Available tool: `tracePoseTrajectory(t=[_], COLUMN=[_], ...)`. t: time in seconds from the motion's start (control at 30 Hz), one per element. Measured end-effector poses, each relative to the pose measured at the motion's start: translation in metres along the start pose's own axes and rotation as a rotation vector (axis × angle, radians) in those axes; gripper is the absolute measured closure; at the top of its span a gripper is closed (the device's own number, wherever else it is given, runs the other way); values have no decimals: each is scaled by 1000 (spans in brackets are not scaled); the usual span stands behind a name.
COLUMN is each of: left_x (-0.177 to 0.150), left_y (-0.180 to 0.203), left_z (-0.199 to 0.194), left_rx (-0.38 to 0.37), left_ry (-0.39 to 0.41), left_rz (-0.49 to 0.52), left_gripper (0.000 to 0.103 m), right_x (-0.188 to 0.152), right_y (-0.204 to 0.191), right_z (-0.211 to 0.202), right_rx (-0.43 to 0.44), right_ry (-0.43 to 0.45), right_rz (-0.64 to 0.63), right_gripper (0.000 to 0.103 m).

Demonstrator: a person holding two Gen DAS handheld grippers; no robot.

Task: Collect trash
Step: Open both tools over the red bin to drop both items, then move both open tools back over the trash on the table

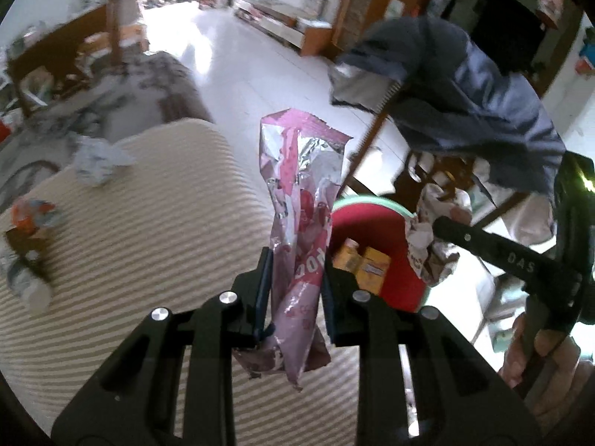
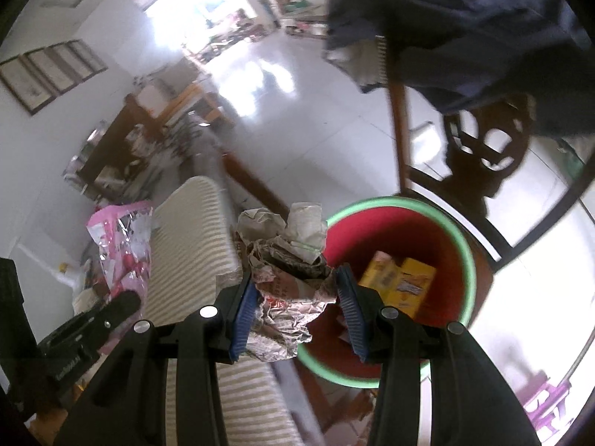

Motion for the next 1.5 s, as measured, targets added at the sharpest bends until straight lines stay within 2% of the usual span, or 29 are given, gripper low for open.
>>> tracePoseTrajectory(t=[0.17, 0.3, 0.33, 0.37, 0.4, 0.47, 0.6, 0.67, 0.8, 0.93, 0.97, 1.13, 1.27, 1.4, 1.5], left_x=[-14, -16, -16, -16, -15, -13, -7, -3, 7, 15, 17, 7, -9, -11, -10], left_y=[31, 44, 47, 48, 48, 46, 29, 12, -38, -119, -151, -255, -308, -332, -343], left_z=[28, 38, 41, 42, 43, 40, 35, 29, 10, -20, -33, -75, -72, -58, -48], left_rx=[-39, -58, -63, -64, -67, -70, -27, 0, 89, 227, 290, 445, 460, 441, 395], left_ry=[-89, -123, -128, -131, -125, -108, -86, -64, 9, 121, 160, 248, 188, 152, 139], left_rz=[46, 61, 64, 64, 59, 48, 26, -12, -106, -278, -345, -588, -735, -777, -802], left_gripper=[79, 78, 70, 48, 42, 40, 35, 31, 29, 29, 29, 29, 29, 29, 29], right_x=[-8, -8, -7, -7, -7, -6, -5, -4, -3, -1, -1, -1, -3, -5, -9], right_y=[27, 36, 38, 40, 41, 42, 43, 40, 34, 21, 17, 1, -11, -27, -38], right_z=[-3, -6, -6, -7, -7, -7, -2, 0, 5, 11, 13, 18, 21, 21, 19], right_rx=[-19, -33, -40, -43, -46, -57, -69, -72, -72, -51, -45, -37, -28, -32, -36], right_ry=[-10, 8, 13, 22, 28, 29, 9, 7, -5, -19, -21, -30, -35, -35, -35], right_rz=[65, 84, 90, 101, 108, 109, 110, 105, 96, 78, 69, 44, 38, 11, -3], right_gripper=[60, 56, 48, 32, 28, 26, 26, 26, 26, 26, 26, 26, 26, 26, 26])
Point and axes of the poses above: each gripper's, at about its wrist camera, not at the fingertips, and z roughly the way its jaws point, y to its right, x to its top, the point moved 6 cm from there along z, roughly the way its jaws point, and after that the axes turned 13 degrees about -z, right-handed, at the moved point
